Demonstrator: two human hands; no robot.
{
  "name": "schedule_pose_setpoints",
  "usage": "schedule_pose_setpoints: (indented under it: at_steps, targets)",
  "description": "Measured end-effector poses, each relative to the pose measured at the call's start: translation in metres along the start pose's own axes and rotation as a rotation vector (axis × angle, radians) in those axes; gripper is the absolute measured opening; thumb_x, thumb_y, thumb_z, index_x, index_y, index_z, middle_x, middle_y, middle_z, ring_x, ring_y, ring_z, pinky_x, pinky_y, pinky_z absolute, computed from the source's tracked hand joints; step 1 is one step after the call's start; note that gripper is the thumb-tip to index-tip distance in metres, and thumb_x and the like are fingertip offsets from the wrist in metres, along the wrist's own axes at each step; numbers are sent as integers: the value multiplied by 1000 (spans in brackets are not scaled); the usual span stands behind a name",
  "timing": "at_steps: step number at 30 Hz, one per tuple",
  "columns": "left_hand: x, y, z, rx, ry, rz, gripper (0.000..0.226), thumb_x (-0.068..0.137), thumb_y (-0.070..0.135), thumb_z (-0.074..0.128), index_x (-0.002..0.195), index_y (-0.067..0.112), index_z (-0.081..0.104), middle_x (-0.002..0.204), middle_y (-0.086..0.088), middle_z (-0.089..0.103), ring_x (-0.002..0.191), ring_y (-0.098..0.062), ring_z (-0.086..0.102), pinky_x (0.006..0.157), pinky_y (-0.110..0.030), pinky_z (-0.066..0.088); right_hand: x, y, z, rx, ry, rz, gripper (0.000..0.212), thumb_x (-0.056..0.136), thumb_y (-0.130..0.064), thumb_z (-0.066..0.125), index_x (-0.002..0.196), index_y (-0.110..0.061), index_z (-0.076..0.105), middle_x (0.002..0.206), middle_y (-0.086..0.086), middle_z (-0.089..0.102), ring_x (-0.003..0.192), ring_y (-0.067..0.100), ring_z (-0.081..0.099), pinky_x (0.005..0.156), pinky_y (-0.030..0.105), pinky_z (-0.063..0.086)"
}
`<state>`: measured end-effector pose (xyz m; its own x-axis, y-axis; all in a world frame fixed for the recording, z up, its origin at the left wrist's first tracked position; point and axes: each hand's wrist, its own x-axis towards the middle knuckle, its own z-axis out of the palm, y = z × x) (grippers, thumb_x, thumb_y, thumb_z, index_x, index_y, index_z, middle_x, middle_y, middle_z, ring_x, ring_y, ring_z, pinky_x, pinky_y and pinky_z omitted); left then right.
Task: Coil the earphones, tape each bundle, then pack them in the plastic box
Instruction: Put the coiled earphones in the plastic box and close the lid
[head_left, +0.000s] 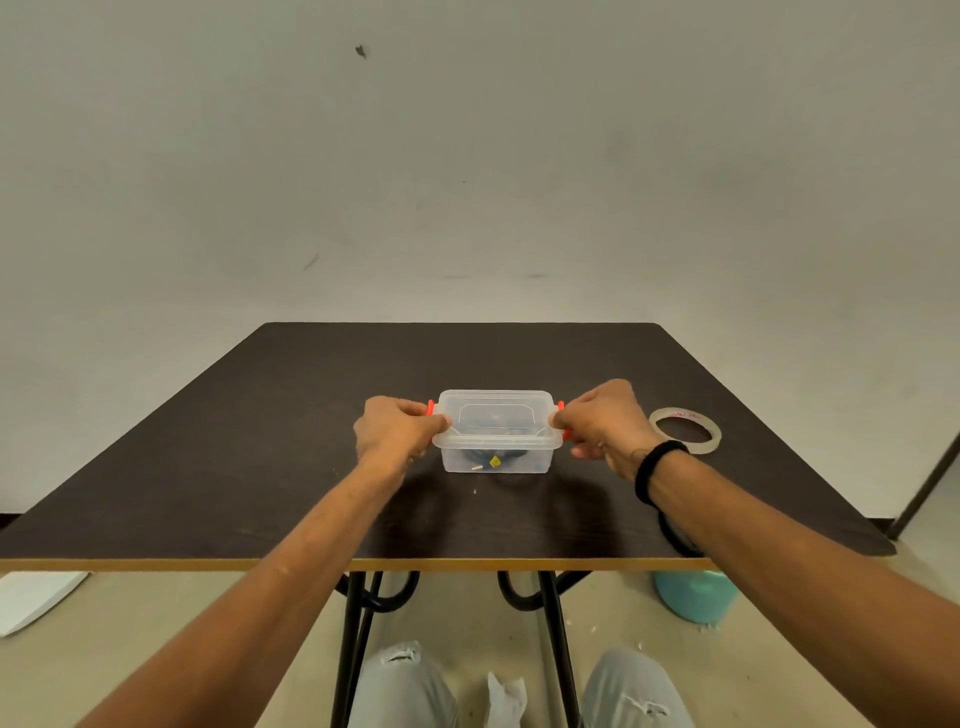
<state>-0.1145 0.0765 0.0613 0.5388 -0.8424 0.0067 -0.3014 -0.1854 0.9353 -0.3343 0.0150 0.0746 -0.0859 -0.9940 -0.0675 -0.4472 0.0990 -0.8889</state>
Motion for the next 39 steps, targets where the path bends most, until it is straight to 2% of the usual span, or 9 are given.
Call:
schedule_pose_setpoints:
  at_steps: [3, 7, 11, 13, 22, 29, 32, 35, 39]
  targets:
    - [-9, -4, 8, 40, 83, 67, 25, 91, 16, 78, 116, 9, 78, 111, -10, 76, 89, -19, 71, 83, -42, 64, -3, 3, 10, -50, 75, -58, 5, 91, -2, 74, 92, -1, 79, 97, 16, 76, 86, 29, 75, 81, 50, 67]
    - [1, 6, 9, 94, 116, 179, 18, 92, 13, 72, 108, 12, 81, 89, 3, 74, 64, -1, 60, 54, -12, 48, 12, -8, 15, -1, 94, -73, 14, 86, 5, 68, 83, 0, 80, 92, 20, 76, 85, 33, 76, 80, 52, 67]
    - [63, 46, 4, 57, 131, 174, 22, 93, 22, 71, 111, 12, 81, 106, -6, 79, 96, -19, 72, 96, -34, 58, 70, -46, 18, 148, 41, -92, 11, 84, 9, 69, 86, 6, 79, 96, 21, 77, 92, 32, 77, 85, 52, 66]
    - [109, 63, 8, 10, 121, 155, 25, 92, 22, 73, 113, 11, 79, 115, -10, 78, 111, -26, 71, 102, -40, 56, 110, -70, 26, 185, 41, -98, 15, 83, 11, 69, 97, 16, 75, 104, 30, 74, 91, 32, 77, 86, 55, 65]
    - [300, 58, 61, 54, 103, 98, 28, 91, 20, 77, 117, 9, 77, 120, -12, 76, 109, -30, 72, 99, -43, 59, 303, -109, 104, 136, -1, -30, 28, 85, 8, 72, 113, 12, 68, 113, 24, 72, 103, 34, 75, 86, 57, 65]
    - [353, 29, 85, 65, 84, 39, 23, 90, 16, 78, 110, 5, 77, 115, -15, 76, 101, -31, 73, 95, -41, 61, 358, -91, 139, 83, 4, -10, 30, 84, 6, 74, 114, 6, 68, 116, 19, 71, 104, 31, 73, 87, 51, 66]
    - [355, 27, 87, 93, 92, 40, 32, 93, 22, 75, 121, 7, 74, 126, -15, 72, 112, -33, 70, 102, -42, 57, 359, -91, 138, 70, 2, -15, 26, 87, 4, 74, 112, 8, 69, 111, 21, 73, 96, 30, 74, 89, 47, 65]
    - [339, 35, 87, 319, 168, 215, 47, 97, 36, 67, 138, 15, 62, 139, -15, 63, 130, -33, 57, 113, -40, 44, 339, -96, 123, 57, -9, -77, 12, 88, 0, 76, 98, 2, 70, 94, 15, 70, 81, 25, 67, 72, 37, 61]
    - [281, 52, 88, 335, -3, 537, 32, 95, 34, 71, 123, 17, 72, 105, -6, 74, 94, -18, 68, 93, -33, 55, 280, -96, 74, -106, -80, -298, 25, 90, -22, 82, 108, -7, 76, 91, 4, 73, 80, 18, 69, 76, 38, 64]
